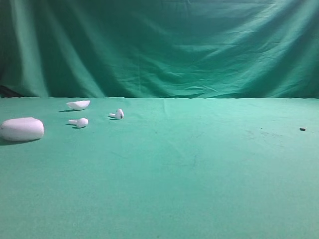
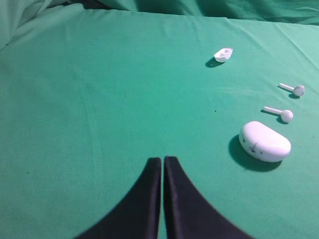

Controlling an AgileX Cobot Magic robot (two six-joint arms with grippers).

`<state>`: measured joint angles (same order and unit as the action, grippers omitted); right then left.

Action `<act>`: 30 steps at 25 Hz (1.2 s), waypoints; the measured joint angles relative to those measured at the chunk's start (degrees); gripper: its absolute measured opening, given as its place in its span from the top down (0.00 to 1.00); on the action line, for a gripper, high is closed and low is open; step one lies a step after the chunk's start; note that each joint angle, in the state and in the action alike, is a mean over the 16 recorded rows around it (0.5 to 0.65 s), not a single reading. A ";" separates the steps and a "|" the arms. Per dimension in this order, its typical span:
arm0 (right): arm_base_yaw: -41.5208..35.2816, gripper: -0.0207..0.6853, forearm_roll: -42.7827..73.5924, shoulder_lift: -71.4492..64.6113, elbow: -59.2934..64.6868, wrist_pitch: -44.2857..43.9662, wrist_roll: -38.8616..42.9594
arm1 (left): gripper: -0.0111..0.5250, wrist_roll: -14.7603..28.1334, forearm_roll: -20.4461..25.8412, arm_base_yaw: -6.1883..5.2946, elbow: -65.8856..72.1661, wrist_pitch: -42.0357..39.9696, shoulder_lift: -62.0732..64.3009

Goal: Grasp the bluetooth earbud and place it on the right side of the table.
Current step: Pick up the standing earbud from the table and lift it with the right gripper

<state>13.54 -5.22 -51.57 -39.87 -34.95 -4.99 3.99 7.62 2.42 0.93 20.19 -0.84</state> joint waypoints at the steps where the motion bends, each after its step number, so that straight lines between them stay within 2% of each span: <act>1: 0.89 0.97 -0.21 -3.32 -2.28 -1.86 -1.23 | 0.98 0.00 0.00 0.00 0.00 0.00 0.00; 9: 11.60 0.97 0.95 -28.91 -22.07 -13.97 -7.25 | 0.98 0.00 0.00 0.00 0.00 0.00 0.00; 17: 22.06 0.95 4.87 -50.26 -42.60 -18.17 -7.76 | 0.98 0.00 0.00 0.00 0.00 0.00 0.00; 21: 24.86 0.86 6.10 -59.15 -52.65 -19.36 -7.91 | 0.98 0.00 0.00 0.00 0.00 0.00 0.00; 30: 27.09 0.58 6.79 -74.45 -70.32 -21.14 -7.23 | 0.98 0.00 0.00 0.00 0.00 0.00 0.00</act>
<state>40.62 1.58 -126.02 -110.19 -56.08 -12.22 3.99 7.62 2.42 0.93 20.19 -0.84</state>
